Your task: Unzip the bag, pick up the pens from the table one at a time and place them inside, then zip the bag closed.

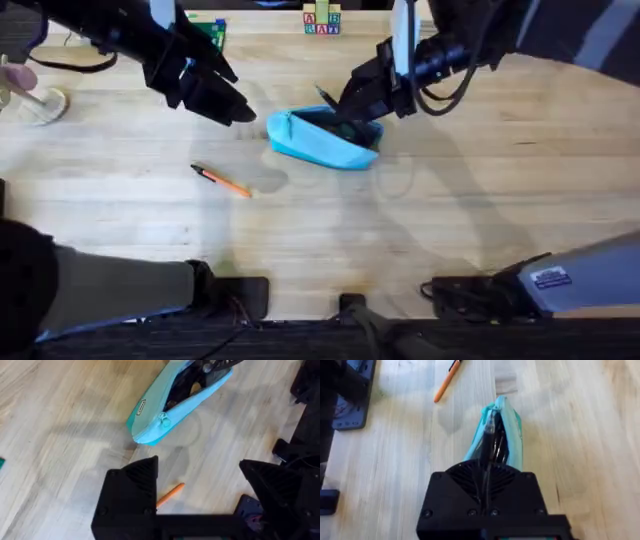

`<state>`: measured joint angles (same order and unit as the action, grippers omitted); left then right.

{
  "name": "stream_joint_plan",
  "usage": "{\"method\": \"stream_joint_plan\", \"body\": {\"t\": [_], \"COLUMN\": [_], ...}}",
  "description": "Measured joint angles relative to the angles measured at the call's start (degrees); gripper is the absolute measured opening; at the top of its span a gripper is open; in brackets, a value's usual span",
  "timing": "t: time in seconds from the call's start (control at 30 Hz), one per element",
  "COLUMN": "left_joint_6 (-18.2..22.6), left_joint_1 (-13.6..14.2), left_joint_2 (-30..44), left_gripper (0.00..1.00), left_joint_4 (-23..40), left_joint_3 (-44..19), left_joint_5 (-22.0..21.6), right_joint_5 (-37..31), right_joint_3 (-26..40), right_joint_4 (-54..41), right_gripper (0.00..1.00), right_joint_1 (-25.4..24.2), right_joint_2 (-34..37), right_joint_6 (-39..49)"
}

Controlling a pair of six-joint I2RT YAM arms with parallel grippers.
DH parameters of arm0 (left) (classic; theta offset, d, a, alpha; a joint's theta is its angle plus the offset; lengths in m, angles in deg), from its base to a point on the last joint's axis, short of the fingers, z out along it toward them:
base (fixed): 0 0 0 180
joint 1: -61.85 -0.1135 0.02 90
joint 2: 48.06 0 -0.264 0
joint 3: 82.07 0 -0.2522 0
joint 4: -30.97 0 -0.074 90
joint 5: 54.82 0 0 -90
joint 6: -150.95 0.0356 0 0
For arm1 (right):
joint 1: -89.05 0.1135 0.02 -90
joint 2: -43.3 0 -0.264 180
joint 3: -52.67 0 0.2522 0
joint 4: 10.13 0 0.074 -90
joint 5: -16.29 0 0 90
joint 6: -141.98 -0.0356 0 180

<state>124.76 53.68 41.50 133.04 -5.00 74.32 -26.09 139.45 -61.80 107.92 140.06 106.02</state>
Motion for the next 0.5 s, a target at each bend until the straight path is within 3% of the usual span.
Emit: {"method": "stream_joint_plan", "body": {"t": [0.5], "left_joint_6": [0.0], "left_joint_1": [0.0], "left_joint_2": [0.0], "left_gripper": [0.995], "left_joint_4": [0.0], "left_joint_3": [0.0], "left_joint_5": [0.0], "right_joint_5": [0.0], "right_joint_3": [0.0], "right_joint_4": [0.1], "right_gripper": [0.033], "right_joint_1": [0.0], "right_joint_2": [2.7], "right_joint_6": [0.0]}}
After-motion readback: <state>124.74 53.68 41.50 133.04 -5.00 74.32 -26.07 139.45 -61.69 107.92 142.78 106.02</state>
